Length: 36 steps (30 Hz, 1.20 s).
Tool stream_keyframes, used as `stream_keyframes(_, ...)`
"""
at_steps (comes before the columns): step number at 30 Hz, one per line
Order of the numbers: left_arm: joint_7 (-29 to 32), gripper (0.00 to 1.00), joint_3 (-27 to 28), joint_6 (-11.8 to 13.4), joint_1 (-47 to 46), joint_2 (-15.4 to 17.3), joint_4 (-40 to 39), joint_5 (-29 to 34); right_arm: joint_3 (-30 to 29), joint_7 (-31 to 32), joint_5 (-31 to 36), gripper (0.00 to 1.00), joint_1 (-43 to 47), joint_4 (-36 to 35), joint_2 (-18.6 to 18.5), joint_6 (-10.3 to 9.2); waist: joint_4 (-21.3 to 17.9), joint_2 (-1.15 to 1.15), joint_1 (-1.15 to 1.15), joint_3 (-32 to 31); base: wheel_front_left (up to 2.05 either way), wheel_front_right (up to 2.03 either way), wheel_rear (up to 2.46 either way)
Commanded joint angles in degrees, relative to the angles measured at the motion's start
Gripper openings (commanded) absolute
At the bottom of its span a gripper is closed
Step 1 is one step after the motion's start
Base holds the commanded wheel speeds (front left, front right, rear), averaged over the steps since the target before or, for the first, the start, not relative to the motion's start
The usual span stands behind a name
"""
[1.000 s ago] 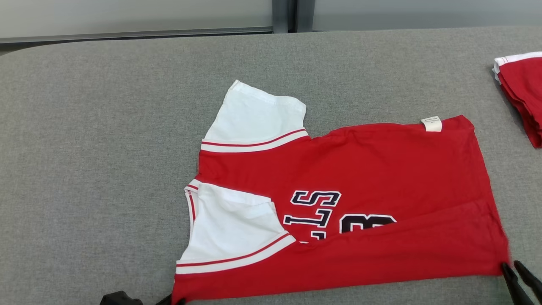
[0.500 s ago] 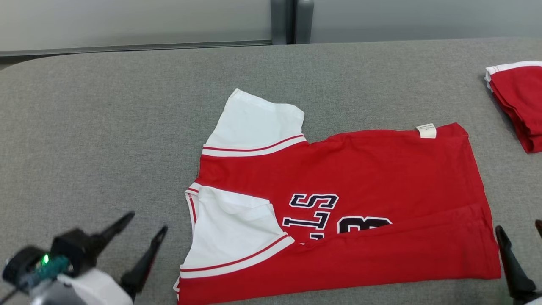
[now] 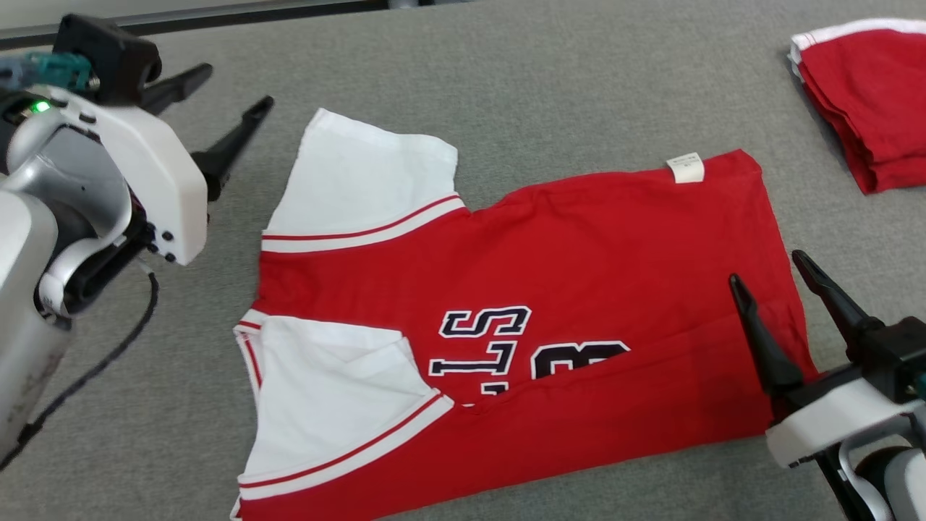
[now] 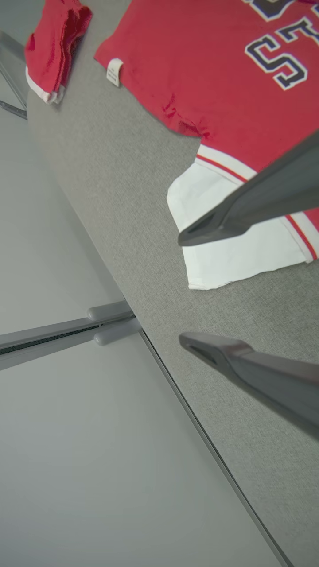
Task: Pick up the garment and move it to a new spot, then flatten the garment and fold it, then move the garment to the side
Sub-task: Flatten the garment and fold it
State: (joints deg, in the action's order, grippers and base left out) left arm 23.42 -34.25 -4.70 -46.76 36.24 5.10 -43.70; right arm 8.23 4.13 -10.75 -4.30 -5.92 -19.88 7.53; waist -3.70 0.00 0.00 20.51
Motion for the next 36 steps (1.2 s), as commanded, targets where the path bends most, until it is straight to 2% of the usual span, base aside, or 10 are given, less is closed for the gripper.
stream_keyframes(1, 0.8, 1.0, -0.4, -0.4, -1.8, 0.2, 1.7, 0.5, 0.3, -0.8, -0.4, 1.0, -1.2, 0.6, 0.2, -0.09, -3.3, 0.0, 0.0, 3.1, 0.0, 0.0, 0.0)
stream_keyframes(10, 8.5, 1.0, -5.2, -2.6, -12.1, 1.0, 16.9, 0.2, 2.8, -5.9, -0.4, 1.0, -5.6, 8.5, 2.5, -0.1, -9.6, 0.0, 0.0, 8.1, 0.0, 0.0, 0.0)
stream_keyframes(22, 10.9, 1.0, -10.9, -2.8, -14.7, 4.6, 18.7, -2.8, 2.8, -9.5, -0.3, 1.0, -7.0, 13.0, 4.9, -0.1, -12.4, 0.0, 0.0, 10.3, 0.0, 0.0, 0.0)
stream_keyframes(23, 10.9, 0.96, -11.2, -2.9, -14.9, 4.8, 18.6, -2.7, 2.8, -9.6, -0.3, 1.0, -7.2, 13.1, 5.0, -0.1, -12.5, 0.0, 0.0, 10.4, 0.0, 0.0, 0.0)
stream_keyframes(24, 10.7, 0.85, -11.6, -2.9, -15.1, 5.0, 18.6, -2.7, 2.8, -9.8, -0.3, 1.0, -7.4, 13.3, 5.0, -0.1, -12.6, 0.0, 0.0, 10.5, 0.0, 0.0, 0.0)
stream_keyframes(25, 10.9, 0.46, -11.9, -2.9, -15.1, 5.2, 18.7, -2.8, 2.9, -10.0, -0.3, 1.0, -7.6, 13.4, 5.0, -0.1, -12.6, 0.0, 0.0, 10.6, 0.0, 0.0, 0.0)
stream_keyframes(27, 10.6, 0.27, -12.4, -2.8, -15.4, 5.5, 18.9, -2.9, 2.9, -10.1, -0.3, 1.0, -7.7, 13.5, 5.1, -0.1, -12.7, 0.0, 0.0, 10.8, 0.0, 0.0, 0.0)
stream_keyframes(29, 10.4, 0.19, -12.8, -2.8, -16.0, 5.6, 19.1, -3.1, 3.0, -10.2, -0.4, 1.0, -7.8, 13.7, 4.9, -0.1, -12.6, 0.0, 0.0, 10.9, 0.0, 0.0, 0.0)
stream_keyframes(31, 10.2, 0.0, -13.3, -2.8, -16.4, 5.5, 19.2, -3.1, 3.0, -10.2, -0.4, 1.0, -8.1, 13.8, 4.8, -0.1, -12.6, 0.0, 0.0, 11.0, 0.0, 0.0, 0.0)
stream_keyframes(36, 9.1, 0.0, -14.2, -2.8, -17.6, 5.4, 19.7, -3.4, 4.0, -9.8, 0.0, 1.0, -9.5, 13.5, 4.0, -0.1, -12.3, 0.0, 0.0, 11.0, 0.0, 0.0, 0.0)
